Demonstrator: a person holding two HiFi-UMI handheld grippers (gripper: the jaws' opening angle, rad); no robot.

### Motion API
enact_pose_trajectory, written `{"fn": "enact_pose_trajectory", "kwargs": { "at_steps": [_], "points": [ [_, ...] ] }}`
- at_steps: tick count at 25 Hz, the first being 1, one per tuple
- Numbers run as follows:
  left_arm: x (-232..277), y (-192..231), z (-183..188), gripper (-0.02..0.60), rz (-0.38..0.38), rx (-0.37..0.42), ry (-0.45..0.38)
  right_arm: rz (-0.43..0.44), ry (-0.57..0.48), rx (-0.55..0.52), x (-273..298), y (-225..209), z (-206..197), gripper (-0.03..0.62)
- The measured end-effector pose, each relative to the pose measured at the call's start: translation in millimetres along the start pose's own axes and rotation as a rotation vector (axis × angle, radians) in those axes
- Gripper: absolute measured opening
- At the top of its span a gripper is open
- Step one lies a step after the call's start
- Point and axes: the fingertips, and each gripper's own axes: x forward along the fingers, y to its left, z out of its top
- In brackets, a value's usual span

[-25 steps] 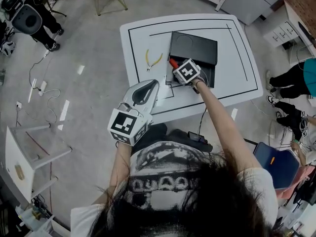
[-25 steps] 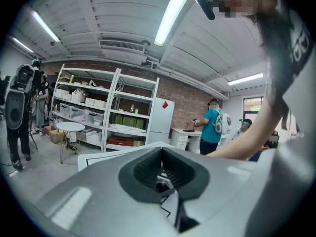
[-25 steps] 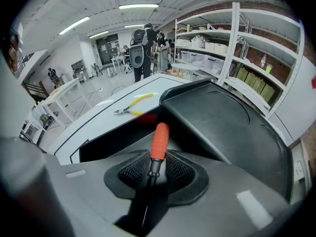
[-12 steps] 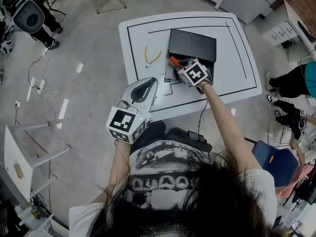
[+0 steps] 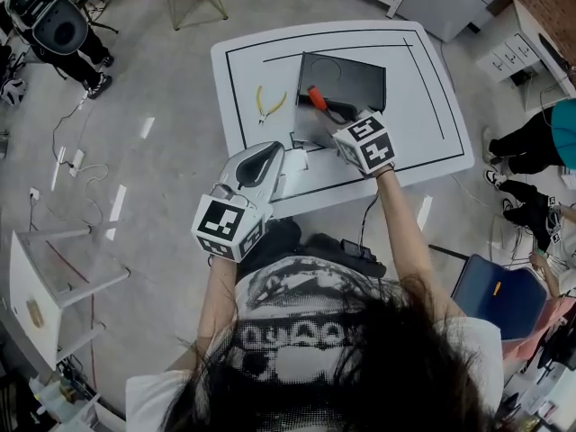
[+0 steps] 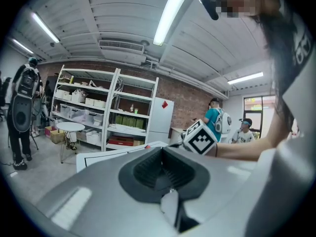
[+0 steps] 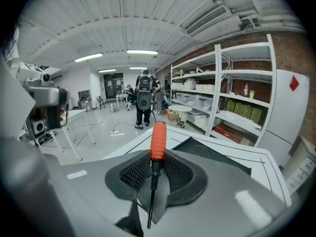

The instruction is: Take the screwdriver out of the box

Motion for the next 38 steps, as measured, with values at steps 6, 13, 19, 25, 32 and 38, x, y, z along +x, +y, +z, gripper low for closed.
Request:
{"fn": "enact_pose_trajectory", "kwargs": {
  "at_steps": [6,13,19,25,32,38],
  "points": [
    [2.3,-19.4,-1.0,0.000,-0.002,0.011,0.007,-0.028,-0.145,0.054,-56.8,9.4,24.7,0.094],
    [5.2,-50.9,-3.2,0.000,-0.002,0.024,0.013,-0.041,-0.225,0.112,-117.7,22.8,15.7,0.094],
    [0.9,-89.1,-6.8,0.000,0.004,0.032,0.020,-0.036,-0.239,0.149,-166.2,36.7,-12.6,0.094],
    [-9.1,-131.5,-17.5,0.000,0.022,0.027,0.028,-0.006,-0.249,0.172,-207.6,58.0,-40.0,0.094],
    [-28.0,-171.6,-44.0,0.000,0.050,-0.008,0.066,0.047,-0.254,0.188,-238.1,86.9,-65.9,0.094],
    [-44.9,-193.0,-53.4,0.000,0.053,-0.011,0.072,0.072,-0.250,0.194,-251.0,106.9,-79.1,0.094]
  ]
}}
